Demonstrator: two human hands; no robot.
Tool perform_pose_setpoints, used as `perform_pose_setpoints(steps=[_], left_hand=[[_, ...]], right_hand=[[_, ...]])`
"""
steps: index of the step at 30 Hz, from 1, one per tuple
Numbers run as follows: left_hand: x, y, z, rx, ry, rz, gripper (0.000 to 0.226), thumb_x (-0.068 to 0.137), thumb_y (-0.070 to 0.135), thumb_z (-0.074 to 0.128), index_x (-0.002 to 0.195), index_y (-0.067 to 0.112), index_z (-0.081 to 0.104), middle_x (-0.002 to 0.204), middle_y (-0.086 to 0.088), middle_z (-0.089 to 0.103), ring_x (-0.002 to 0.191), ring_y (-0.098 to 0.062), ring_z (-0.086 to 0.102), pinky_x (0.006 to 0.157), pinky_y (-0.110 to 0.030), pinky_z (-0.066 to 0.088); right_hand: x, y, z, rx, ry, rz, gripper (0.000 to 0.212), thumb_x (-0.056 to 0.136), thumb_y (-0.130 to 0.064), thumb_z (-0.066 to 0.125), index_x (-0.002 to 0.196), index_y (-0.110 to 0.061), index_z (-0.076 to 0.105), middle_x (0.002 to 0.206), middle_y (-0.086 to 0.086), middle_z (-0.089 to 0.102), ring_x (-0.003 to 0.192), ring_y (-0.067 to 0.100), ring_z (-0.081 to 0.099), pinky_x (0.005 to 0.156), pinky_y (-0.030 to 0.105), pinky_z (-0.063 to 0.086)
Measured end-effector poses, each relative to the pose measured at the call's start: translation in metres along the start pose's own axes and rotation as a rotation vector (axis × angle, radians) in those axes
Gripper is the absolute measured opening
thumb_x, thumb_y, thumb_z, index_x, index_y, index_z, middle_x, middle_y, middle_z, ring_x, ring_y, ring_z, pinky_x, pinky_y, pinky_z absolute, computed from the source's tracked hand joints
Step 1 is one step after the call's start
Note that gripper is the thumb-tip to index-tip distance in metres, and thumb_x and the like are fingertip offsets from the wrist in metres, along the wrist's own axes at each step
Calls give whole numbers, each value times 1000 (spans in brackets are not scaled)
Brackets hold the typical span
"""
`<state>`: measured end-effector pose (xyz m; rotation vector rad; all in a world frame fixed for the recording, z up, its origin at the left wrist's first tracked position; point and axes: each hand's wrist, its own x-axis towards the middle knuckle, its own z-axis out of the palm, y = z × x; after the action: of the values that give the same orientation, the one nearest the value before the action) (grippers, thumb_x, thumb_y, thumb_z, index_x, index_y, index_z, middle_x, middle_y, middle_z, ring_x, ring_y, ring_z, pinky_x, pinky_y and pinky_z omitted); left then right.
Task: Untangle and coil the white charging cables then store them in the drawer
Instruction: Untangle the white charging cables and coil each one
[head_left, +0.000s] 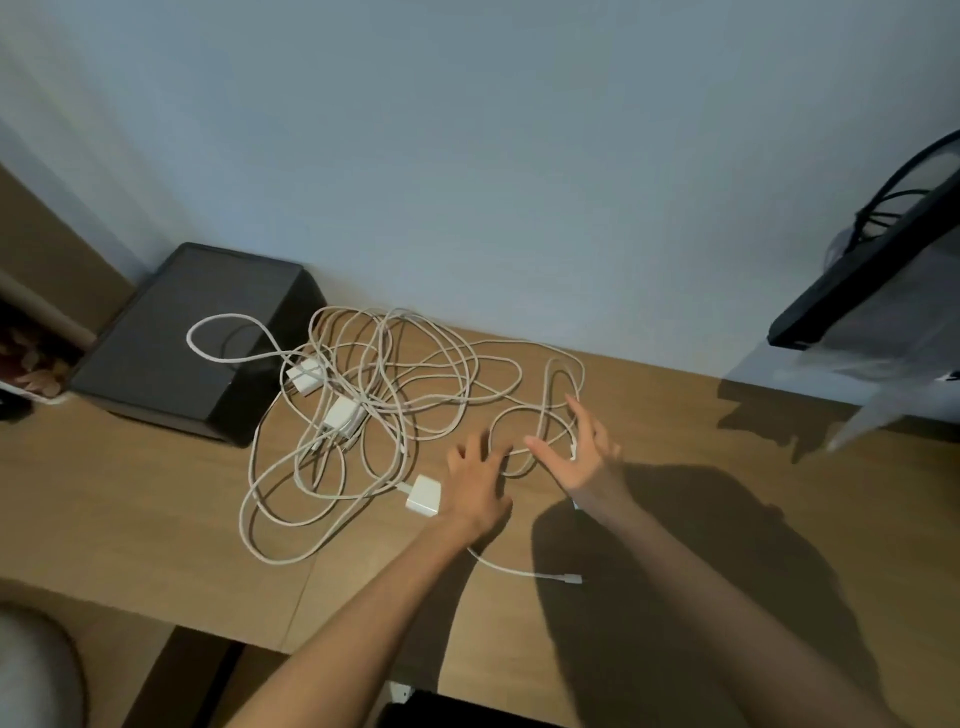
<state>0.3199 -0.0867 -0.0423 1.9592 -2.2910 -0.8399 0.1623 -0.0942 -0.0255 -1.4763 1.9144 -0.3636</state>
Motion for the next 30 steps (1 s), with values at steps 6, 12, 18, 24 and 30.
perform_pose_setpoints(steps=[6,12,18,24,30], left_hand=[[3,-3,15,-96,129,5,35,93,23,55,127,21,48,122,-7,41,110,-26,43,94,-31,36],[15,1,12,124,11,44,28,92,8,48,119,10,45,118,-16,49,106,-32,48,85,-34,37],[16,4,5,19,-45,82,34,88,1,50,121,6,43,121,-16,40,106,-32,45,93,-36,42],[8,10,-49,-214,83,200,23,86,-6,43,105,6,44,99,-13,52,84,-28,49,69,-33,37],[-1,-24,-123,-322,216,261,22,91,-4,43,98,16,39,86,1,56,74,-17,56,66,-30,45]], right_hand=[[20,9,15,-49,15,82,77,91,-27,59,150,-24,11,144,16,34,130,34,35,104,46,36],[25,20,19,-193,48,91,30,95,-18,50,121,-6,45,123,16,49,115,35,47,88,40,42],[33,24,16,-163,-12,17,24,98,-11,40,108,3,57,111,19,57,104,34,54,85,36,39],[24,-5,-11,148,93,6,24,101,-17,36,98,-19,60,89,2,60,81,22,57,68,28,40],[27,-92,-28,209,128,-197,29,104,-23,33,106,-17,61,75,-8,57,65,12,55,62,30,43]])
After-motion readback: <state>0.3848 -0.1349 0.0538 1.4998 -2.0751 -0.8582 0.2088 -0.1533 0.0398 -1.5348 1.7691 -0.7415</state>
